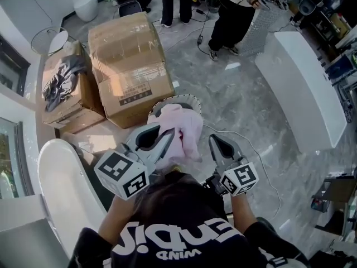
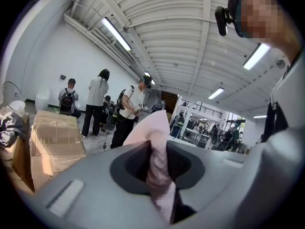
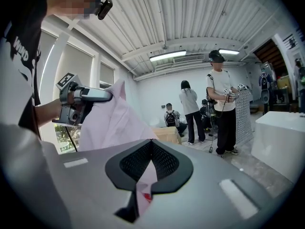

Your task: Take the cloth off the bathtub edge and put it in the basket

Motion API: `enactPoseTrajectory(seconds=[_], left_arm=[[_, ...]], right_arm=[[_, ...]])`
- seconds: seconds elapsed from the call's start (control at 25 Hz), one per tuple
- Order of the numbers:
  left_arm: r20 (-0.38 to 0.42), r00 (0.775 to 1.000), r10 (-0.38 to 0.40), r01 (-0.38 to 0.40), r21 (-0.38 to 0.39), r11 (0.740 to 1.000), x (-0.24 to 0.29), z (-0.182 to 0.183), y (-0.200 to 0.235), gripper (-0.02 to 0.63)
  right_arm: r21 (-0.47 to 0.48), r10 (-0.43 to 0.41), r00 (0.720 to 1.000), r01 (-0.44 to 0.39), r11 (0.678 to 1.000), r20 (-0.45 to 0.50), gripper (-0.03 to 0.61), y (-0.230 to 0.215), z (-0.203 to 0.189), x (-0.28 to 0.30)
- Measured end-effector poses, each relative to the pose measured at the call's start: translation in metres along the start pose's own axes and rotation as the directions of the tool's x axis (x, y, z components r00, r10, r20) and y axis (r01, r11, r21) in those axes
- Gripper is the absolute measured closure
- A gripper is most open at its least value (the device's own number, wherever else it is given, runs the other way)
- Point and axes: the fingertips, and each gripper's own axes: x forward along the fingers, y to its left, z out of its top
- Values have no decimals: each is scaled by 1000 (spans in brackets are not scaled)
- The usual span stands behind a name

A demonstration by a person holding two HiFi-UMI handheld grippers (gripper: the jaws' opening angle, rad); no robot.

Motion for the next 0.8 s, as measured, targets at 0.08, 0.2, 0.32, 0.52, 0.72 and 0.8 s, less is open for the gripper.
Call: enactPoseTrajectory(seconds=[0.08, 0.2, 0.32, 0.52, 0.72, 0.8], left_arm=[[8, 1000, -1, 1, 6, 1000, 5, 10, 4, 558], [21, 1000, -10, 10, 5, 1000, 8, 25, 8, 558], [41, 999, -25, 25, 2, 1000, 9, 46, 15, 560], [55, 998, -44, 42, 35, 999, 12, 73, 23, 560], [51, 997, -60, 58, 52, 997, 18, 88, 36, 560], [48, 997, -64, 61, 57, 997, 21, 90, 40, 560]], right_arm=[[4, -4, 1000, 4, 1000, 5, 569, -4, 0, 4], [10, -11, 1000, 11, 1000, 7, 569, -8, 0, 9], [9, -23, 1000, 22, 1000, 11, 569, -12, 5, 19], [5, -30, 999, 30, 1000, 23, 569, -12, 15, 36], [12, -36, 999, 36, 999, 20, 569, -12, 15, 51], [11, -32, 999, 32, 999, 18, 569, -11, 15, 56]])
